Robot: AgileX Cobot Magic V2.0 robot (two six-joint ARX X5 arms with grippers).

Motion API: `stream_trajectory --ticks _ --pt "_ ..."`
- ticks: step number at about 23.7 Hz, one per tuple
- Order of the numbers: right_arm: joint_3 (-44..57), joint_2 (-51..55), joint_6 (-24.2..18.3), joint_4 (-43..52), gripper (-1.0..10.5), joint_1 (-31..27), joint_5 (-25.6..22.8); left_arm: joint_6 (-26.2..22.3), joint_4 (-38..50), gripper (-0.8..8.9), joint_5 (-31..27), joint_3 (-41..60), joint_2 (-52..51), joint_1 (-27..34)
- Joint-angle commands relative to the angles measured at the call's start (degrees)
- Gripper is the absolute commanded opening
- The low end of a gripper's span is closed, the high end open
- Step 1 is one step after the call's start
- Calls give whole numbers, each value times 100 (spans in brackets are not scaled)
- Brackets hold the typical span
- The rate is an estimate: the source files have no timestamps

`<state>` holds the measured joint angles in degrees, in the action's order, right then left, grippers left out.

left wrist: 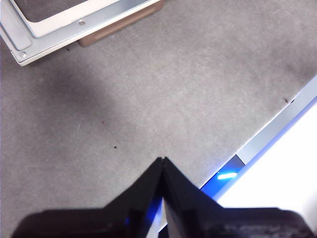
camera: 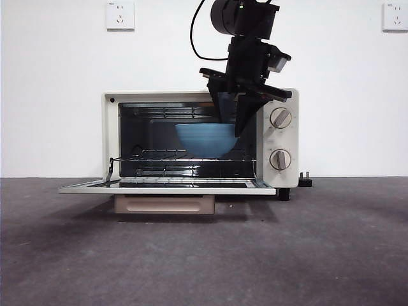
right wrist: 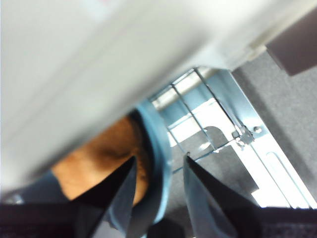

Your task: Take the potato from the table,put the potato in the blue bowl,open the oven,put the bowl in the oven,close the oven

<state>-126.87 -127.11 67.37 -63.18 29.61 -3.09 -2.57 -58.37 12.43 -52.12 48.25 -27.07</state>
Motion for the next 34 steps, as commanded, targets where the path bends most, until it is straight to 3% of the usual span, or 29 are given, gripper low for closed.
stream_trajectory --ticks 1,6,12,15,24,29,32,34 --pt "-153 28 -195 4 161 26 -39 -90 2 -6 -7 20 -33 -13" --pt "-487 28 -365 -258 159 116 -83 -90 -74 -6 -7 20 -50 -13" --pt "-898 28 -951 -997 158 116 -365 -85 -81 -6 -7 20 -118 -13" --pt "-1191 31 -1453 -1259 158 118 -522 -79 -94 -6 -7 20 -146 -13" --pt "-2264 378 -3668 -1563 154 345 -634 -4 103 -6 -46 20 -127 -9" --pt "-2288 1097 -5484 -1572 96 715 -1014 118 592 -7 26 20 -55 24" --pt "-2288 1506 -6212 -1572 83 868 -1062 118 791 -7 160 20 42 105" --pt "-2286 1733 -6443 -1578 83 909 -1062 116 866 -7 166 20 133 173"
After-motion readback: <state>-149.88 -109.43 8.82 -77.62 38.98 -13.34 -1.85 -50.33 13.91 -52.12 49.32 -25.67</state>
